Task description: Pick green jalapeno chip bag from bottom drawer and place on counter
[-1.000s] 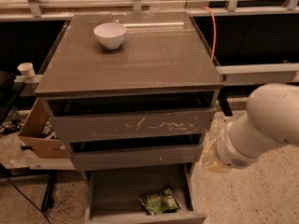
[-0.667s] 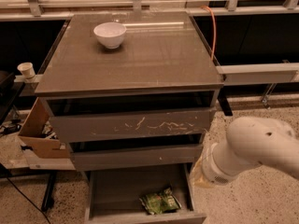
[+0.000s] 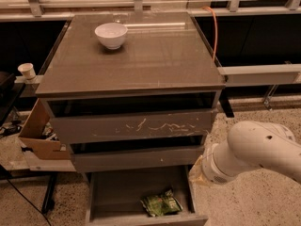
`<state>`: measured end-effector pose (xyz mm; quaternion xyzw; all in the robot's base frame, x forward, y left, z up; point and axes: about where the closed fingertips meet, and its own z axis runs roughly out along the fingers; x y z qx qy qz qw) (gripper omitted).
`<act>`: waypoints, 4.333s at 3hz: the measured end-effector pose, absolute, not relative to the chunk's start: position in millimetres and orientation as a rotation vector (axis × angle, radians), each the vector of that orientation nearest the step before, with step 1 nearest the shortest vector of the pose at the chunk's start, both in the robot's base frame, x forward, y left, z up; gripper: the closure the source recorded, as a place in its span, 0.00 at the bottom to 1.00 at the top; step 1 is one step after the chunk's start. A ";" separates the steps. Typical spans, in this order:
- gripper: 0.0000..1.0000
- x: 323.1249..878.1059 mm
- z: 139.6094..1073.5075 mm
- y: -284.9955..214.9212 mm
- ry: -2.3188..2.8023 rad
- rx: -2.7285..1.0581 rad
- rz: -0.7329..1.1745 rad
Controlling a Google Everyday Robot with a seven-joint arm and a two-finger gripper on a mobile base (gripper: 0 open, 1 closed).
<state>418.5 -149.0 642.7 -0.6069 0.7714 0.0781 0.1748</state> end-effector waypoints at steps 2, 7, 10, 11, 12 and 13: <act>1.00 450.2 561.6 -139.4 2.132 -1.648 0.251; 1.00 481.3 364.8 -99.8 2.074 -1.560 0.481; 1.00 488.1 212.2 -58.8 2.099 -1.544 0.589; 1.00 488.1 212.2 -58.8 2.099 -1.544 0.589; 0.81 492.1 209.1 -58.5 2.102 -1.549 0.568; 0.58 496.5 208.3 -58.2 2.100 -1.551 0.543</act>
Offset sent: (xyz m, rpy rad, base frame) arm 0.0564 0.0135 -0.1266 0.1409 -0.0834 -0.0438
